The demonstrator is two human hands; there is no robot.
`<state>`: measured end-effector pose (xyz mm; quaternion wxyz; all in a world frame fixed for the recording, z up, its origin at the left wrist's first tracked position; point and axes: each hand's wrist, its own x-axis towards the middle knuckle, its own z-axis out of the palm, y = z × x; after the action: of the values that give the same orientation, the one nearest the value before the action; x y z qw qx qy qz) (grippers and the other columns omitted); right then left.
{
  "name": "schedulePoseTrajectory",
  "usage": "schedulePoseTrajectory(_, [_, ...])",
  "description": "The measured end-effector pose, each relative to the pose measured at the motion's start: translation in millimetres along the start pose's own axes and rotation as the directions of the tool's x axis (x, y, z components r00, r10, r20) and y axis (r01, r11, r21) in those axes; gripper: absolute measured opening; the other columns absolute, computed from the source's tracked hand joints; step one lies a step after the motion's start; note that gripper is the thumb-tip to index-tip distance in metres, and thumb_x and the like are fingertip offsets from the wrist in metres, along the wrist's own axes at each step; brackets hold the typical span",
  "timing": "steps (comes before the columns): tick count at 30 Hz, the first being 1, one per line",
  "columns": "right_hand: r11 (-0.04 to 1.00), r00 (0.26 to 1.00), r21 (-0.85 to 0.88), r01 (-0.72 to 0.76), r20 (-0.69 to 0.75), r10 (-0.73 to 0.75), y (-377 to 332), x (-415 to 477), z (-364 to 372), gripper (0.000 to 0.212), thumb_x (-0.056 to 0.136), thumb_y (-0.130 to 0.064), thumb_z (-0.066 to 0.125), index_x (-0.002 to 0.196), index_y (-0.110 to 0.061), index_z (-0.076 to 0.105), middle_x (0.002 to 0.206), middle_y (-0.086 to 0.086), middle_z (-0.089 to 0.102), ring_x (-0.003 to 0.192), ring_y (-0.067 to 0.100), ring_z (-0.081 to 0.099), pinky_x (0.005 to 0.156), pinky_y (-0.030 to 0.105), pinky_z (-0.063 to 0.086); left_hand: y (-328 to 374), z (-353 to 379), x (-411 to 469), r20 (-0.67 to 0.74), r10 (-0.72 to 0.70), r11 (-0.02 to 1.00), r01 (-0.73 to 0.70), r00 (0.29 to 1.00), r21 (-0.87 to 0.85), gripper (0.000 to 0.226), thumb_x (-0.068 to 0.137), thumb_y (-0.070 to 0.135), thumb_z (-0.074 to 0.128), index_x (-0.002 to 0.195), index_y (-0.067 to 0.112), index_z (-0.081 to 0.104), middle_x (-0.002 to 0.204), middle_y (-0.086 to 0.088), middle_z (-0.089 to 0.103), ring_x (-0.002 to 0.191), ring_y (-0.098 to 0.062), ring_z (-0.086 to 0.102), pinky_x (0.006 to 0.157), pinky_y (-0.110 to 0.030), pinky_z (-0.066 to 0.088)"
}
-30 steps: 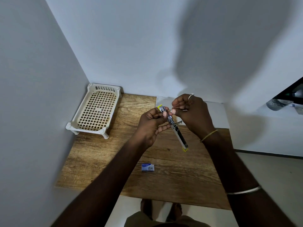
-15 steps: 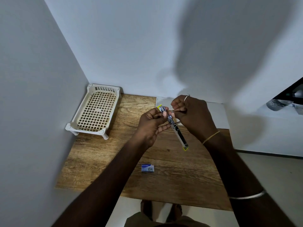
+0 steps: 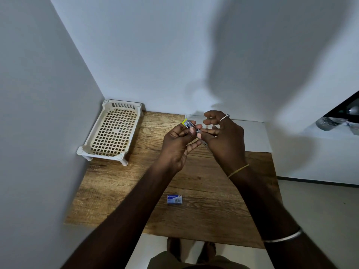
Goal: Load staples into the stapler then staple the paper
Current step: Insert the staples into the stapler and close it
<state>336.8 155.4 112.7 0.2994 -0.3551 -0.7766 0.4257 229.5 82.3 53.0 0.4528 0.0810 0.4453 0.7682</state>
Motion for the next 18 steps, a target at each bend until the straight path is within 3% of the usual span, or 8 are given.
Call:
schedulePoseTrajectory(5, [0.999,1.000,-0.047,0.010,0.023,-0.009,3.5,0.3,0.6,0.055,0.072,0.001,0.083,0.118,-0.024,0.065,0.104,-0.002,0.073,0.086,-0.001,0.071,0.073,-0.002,0.044,-1.1,0.0,0.1,-0.004,-0.005,1.000,0.005,1.000,-0.004,0.013,0.097,0.004,0.062,0.104,0.009,0.070,0.098,-0.004,0.080,0.089,-0.015,0.076,0.079,-0.036,0.063])
schedulePoseTrajectory(9, [0.992,0.998,-0.114,0.056,0.041,-0.052,3.4,0.5,1.6,0.055,0.077,0.001,0.080,0.124,-0.024,0.064,0.106,-0.002,0.072,0.088,0.005,0.072,0.082,0.015,0.057,-1.2,2.7,-0.2,-0.015,-0.015,1.000,0.015,1.000,-0.004,0.013,0.098,0.003,0.061,0.103,0.010,0.070,0.097,-0.004,0.079,0.088,-0.015,0.076,0.073,-0.033,0.062])
schedulePoseTrajectory(10, [0.988,0.997,-0.134,0.074,0.044,-0.069,3.2,0.5,2.0,0.054,0.078,0.001,0.079,0.124,-0.023,0.064,0.104,-0.004,0.071,0.086,0.003,0.071,0.081,0.014,0.057,-1.0,3.4,-0.1,-0.016,-0.015,1.000,0.015,1.000,-0.008,0.013,0.097,0.003,0.061,0.103,0.011,0.070,0.098,-0.004,0.079,0.088,-0.016,0.076,0.073,-0.032,0.062])
schedulePoseTrajectory(12, [0.983,0.995,-0.155,0.098,0.044,-0.093,3.3,-0.1,3.0,0.051,0.079,0.003,0.077,0.122,-0.021,0.066,0.096,-0.007,0.071,0.079,-0.006,0.066,0.076,0.002,0.049,-0.5,4.2,-0.1,-0.021,-0.015,1.000,0.015,1.000,-0.017,0.014,0.097,0.003,0.061,0.103,0.011,0.071,0.101,-0.006,0.077,0.089,-0.018,0.075,0.073,-0.032,0.062])
schedulePoseTrajectory(14, [0.982,0.995,-0.163,0.093,0.038,-0.088,4.1,-0.8,3.5,0.049,0.079,0.005,0.075,0.121,-0.018,0.067,0.095,-0.003,0.074,0.078,-0.005,0.064,0.073,-0.007,0.040,-0.6,4.3,0.0,-0.022,-0.013,1.000,0.012,1.000,-0.024,0.014,0.097,0.002,0.061,0.102,0.011,0.071,0.099,-0.006,0.077,0.089,-0.019,0.075,0.074,-0.033,0.062])
schedulePoseTrajectory(18, [0.980,0.997,-0.183,0.079,0.027,-0.075,3.7,-3.1,3.5,0.044,0.078,0.002,0.076,0.117,-0.019,0.069,0.095,-0.002,0.078,0.083,0.001,0.070,0.077,-0.002,0.044,-1.5,4.2,0.0,-0.018,-0.011,0.999,0.011,1.000,-0.030,0.014,0.097,0.001,0.060,0.102,0.011,0.070,0.094,-0.003,0.079,0.087,-0.017,0.076,0.072,-0.032,0.062])
